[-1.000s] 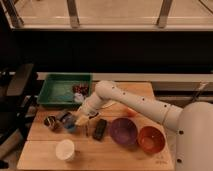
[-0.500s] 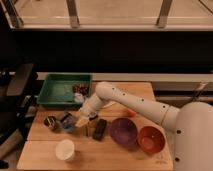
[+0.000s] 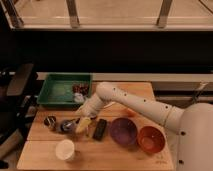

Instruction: Place brush in plastic cup

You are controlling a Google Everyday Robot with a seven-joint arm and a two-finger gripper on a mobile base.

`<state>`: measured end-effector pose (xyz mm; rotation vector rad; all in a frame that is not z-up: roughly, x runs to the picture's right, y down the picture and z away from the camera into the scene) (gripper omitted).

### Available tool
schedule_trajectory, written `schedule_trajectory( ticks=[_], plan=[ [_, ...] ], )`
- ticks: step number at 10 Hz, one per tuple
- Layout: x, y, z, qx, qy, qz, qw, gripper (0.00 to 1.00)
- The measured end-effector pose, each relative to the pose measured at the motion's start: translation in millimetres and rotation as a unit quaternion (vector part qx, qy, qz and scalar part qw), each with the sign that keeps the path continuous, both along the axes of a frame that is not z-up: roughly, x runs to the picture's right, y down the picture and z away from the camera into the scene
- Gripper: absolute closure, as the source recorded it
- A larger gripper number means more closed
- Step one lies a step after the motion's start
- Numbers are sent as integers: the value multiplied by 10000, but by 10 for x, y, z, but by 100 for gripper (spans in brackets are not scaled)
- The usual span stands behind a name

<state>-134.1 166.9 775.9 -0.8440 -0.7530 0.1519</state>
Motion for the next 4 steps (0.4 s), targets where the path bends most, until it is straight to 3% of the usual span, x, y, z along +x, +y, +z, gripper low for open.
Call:
schedule_trajectory(
  ticks=[4],
  plan=[
    [279,-343,-290,448,345,172,9983,27]
  ],
)
